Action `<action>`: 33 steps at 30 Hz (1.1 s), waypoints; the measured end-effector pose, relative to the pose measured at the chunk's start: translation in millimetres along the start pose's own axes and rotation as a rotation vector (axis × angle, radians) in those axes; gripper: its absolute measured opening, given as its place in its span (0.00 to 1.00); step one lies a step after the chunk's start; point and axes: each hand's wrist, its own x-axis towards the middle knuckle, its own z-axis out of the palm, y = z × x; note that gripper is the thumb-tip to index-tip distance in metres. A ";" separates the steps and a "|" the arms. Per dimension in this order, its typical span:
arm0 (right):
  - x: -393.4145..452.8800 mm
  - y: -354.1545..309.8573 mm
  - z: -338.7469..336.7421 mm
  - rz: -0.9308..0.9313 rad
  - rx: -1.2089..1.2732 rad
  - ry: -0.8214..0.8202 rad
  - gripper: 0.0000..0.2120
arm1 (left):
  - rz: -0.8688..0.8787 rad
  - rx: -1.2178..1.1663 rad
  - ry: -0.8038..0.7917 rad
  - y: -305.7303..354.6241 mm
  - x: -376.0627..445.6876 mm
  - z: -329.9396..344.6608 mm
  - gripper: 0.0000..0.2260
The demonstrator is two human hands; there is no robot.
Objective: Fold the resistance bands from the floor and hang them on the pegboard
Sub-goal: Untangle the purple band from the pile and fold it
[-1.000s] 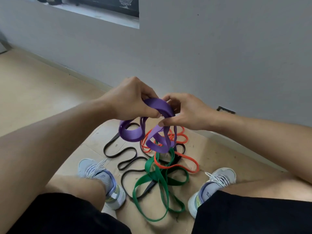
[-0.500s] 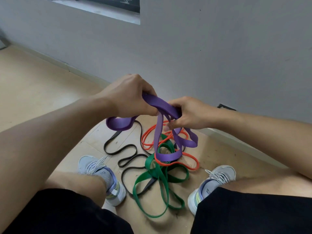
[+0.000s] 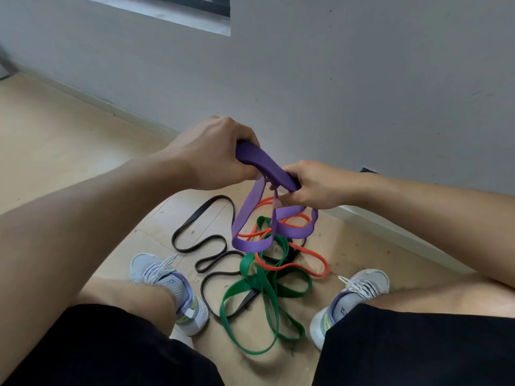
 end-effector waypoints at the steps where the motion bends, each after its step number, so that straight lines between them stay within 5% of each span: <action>1: -0.8 -0.9 -1.6 -0.003 -0.007 -0.008 0.10 | -0.001 0.004 0.001 -0.4 -0.1 -0.1 0.13; 12: -4.9 -0.4 1.6 -0.014 0.011 -0.022 0.10 | 0.035 -0.012 0.011 3.1 -1.0 2.2 0.13; 18: 0.0 0.6 12.3 -0.004 0.177 0.095 0.17 | 0.015 -0.113 0.067 7.6 -0.6 3.0 0.12; 26: 4.9 4.6 14.5 0.000 0.548 0.138 0.11 | -0.093 -0.326 0.105 -2.1 -1.9 -11.0 0.09; 33: -4.0 3.0 -19.0 -0.037 0.664 0.287 0.12 | -0.217 -0.478 -0.090 -51.0 -14.4 -24.7 0.17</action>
